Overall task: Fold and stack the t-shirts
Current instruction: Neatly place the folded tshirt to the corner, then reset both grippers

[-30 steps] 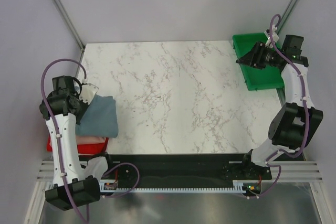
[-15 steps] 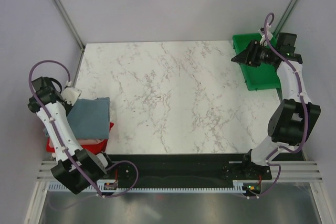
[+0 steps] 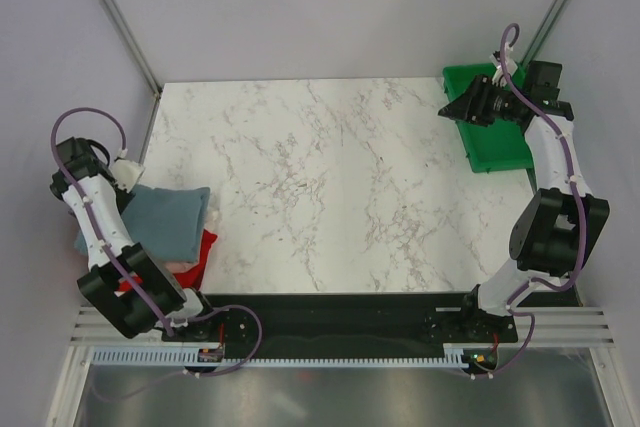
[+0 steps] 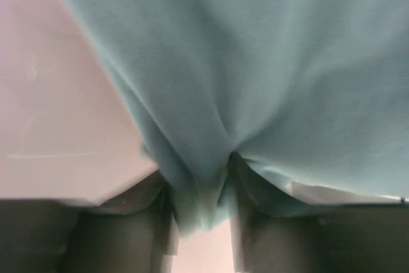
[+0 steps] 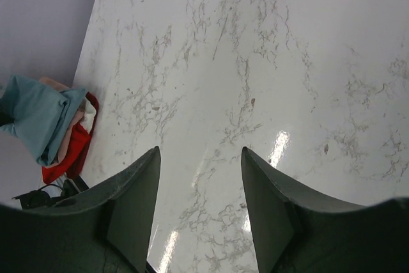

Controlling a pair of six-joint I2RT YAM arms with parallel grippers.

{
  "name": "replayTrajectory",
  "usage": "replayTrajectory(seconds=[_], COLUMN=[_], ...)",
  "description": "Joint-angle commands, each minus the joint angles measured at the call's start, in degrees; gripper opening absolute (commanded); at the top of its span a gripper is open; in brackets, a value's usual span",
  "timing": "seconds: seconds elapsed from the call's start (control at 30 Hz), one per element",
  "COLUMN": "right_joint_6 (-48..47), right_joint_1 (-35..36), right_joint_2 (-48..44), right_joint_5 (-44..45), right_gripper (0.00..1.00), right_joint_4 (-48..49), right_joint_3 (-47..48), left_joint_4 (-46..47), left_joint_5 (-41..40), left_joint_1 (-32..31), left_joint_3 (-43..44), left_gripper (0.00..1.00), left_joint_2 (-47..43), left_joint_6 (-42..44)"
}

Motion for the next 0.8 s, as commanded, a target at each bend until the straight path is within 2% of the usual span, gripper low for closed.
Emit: replayTrajectory(seconds=[0.0, 0.03, 0.07, 0.1, 0.13, 0.17, 0.2, 0.23, 0.27, 0.37, 0.43, 0.57, 0.6, 0.73, 0.77], right_joint_6=[0.3, 0.1, 0.0, -0.3, -0.6, -0.9, -1.4, -1.7, -2.0, -4.1, -6.9, -10.9, -11.4, -8.3, -8.1], right_joint_1=[0.3, 0.4, 0.4, 0.6, 0.8, 0.8, 0.9, 1.3, 1.4, 2.5, 4.1, 7.6, 8.5, 13.5, 13.6], right_joint_2=[-0.5, -0.7, -1.3, -1.6, -2.0, -2.9, -3.3, -3.8, -5.3, -9.7, -12.3, -20.5, -21.9, -27.4, -27.8], right_joint_5=[0.5, 1.1, 1.6, 2.0, 2.5, 3.8, 4.4, 4.9, 6.1, 8.0, 10.7, 17.0, 21.3, 34.1, 34.8], right_gripper=[0.62, 0.63, 0.71, 0.91, 0.98, 0.98, 0.98, 0.98, 0.98, 0.98, 0.98, 0.98, 0.98, 0.98, 0.98], right_joint_4=[2.3, 2.5, 2.8, 3.3, 3.5, 3.5, 3.8, 4.0, 4.3, 5.9, 6.5, 6.7, 7.2, 8.5, 8.4], right_joint_3=[1.1, 0.5, 0.1, -0.1, -0.7, -1.1, -1.5, -2.5, -3.0, -6.1, -7.8, -13.1, -14.3, -19.7, -20.3], left_joint_4=[5.9, 6.2, 6.4, 6.3, 6.1, 6.1, 6.2, 6.3, 6.3, 7.4, 8.9, 15.5, 18.6, 22.3, 22.4], left_joint_5=[0.3, 1.5, 2.3, 2.6, 2.1, 2.1, 3.3, 4.2, 5.6, 11.5, 20.0, 33.8, 36.9, 38.5, 38.6], left_joint_1=[0.1, -0.3, -2.6, -4.4, -6.7, -11.4, -13.9, -16.2, -20.0, -24.4, -24.4, -24.8, -25.2, -27.4, -28.0], left_joint_3=[5.9, 9.4, 11.1, 12.8, 15.2, 16.1, 16.7, 17.3, 17.6, 17.5, 16.6, 10.1, 8.9, 5.1, 5.0], left_gripper=[0.55, 0.61, 0.63, 0.65, 0.65, 0.66, 0.9, 1.0, 1.0, 1.0, 1.0, 1.0, 1.0, 1.0, 1.0], left_joint_2=[-2.5, -3.2, -4.3, -4.5, -4.7, -5.7, -6.4, -7.1, -7.8, -10.0, -11.9, -16.4, -17.2, -18.0, -17.6], left_joint_6=[-3.0, -5.9, -7.3, -8.6, -11.3, -12.4, -13.6, -16.5, -18.3, -26.8, -34.0, -42.6, -44.1, -50.5, -50.9])
